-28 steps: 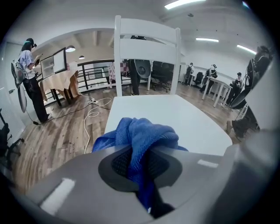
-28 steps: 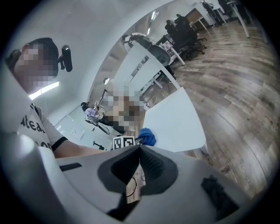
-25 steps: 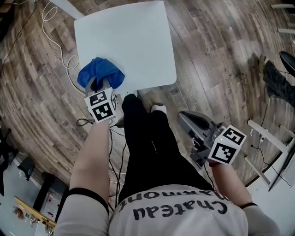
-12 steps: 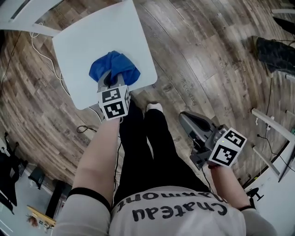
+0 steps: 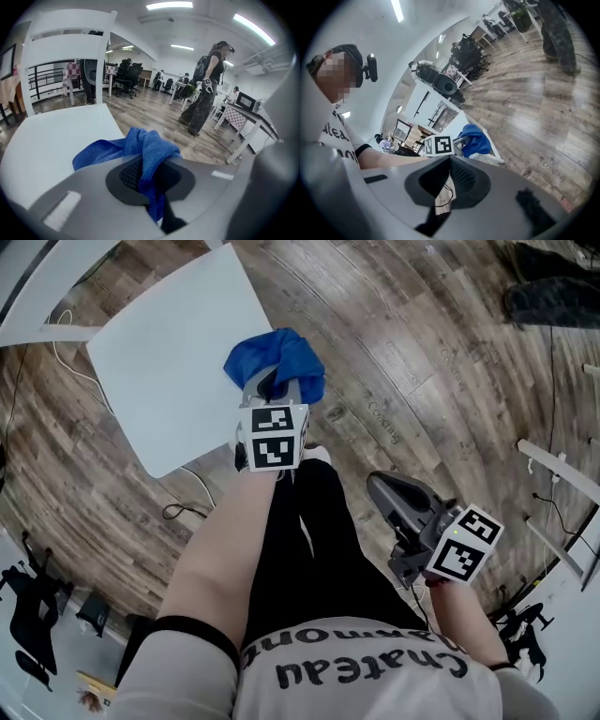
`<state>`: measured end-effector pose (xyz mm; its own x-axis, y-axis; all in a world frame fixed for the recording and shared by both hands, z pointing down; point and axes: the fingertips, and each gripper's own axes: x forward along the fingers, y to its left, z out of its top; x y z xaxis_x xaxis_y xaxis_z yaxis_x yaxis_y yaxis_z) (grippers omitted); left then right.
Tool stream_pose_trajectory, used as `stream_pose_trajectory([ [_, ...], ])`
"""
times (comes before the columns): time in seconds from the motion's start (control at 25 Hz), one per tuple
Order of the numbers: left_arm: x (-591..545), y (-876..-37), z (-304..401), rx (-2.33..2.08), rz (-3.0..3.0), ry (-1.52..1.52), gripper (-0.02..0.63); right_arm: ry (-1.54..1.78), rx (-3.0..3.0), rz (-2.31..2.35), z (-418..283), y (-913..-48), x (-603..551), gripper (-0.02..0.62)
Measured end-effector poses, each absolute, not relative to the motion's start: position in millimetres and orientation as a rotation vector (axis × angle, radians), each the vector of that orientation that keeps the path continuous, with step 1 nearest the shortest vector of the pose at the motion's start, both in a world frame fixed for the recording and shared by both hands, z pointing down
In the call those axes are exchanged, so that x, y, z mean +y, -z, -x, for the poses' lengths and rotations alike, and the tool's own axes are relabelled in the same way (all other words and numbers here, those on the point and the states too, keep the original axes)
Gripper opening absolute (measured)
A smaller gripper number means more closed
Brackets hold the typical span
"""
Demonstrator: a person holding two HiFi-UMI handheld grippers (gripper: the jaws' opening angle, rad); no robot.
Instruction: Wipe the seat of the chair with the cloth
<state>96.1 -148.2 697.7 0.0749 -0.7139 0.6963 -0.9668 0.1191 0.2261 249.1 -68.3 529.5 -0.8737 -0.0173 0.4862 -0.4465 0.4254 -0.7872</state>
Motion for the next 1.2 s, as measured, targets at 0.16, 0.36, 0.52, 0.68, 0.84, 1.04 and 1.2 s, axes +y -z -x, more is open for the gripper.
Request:
stream_pose_trajectory([
  [0.16,-171.3,-650.8,-122.1,-1.674,-1.769,-0.272,0.032,-1.438,-2.283,-0.403,-249.8,-523.4,-72.0,0.014],
  [0.36,-168.2,-535.6,-134.0,-1.625,-2.040,-0.018,0.032,-1.416,-2.300,-0.334,-227.8,-507.9,-68.1,0.014],
  [0.52,-119.9,-471.1,-88.5,-1.732,-2.083,0.004,0.032,-1.366,-2.332,-0.203,-191.4,-485.2,-62.3,0.014],
  [0.68,-46.8,-457.6,-19.7,-1.885,-1.942,-0.098,0.034,-1.311,-2.349,-0.066,-152.1,-466.5,-50.6,0.014],
  [0.84,27.0,-460.0,34.3,-1.974,-1.796,-0.222,0.034,-1.268,-2.327,0.073,-108.4,-456.9,-31.1,0.014],
  [1.04,105.7,-507.7,70.3,-1.988,-1.642,-0.473,0.034,-1.231,-2.303,0.219,-58.6,-450.6,-8.2,0.014],
  [1.2,145.7,-571.5,100.9,-1.944,-1.486,-0.604,0.034,-1.224,-2.269,0.263,-38.0,-455.5,6.6,0.014],
])
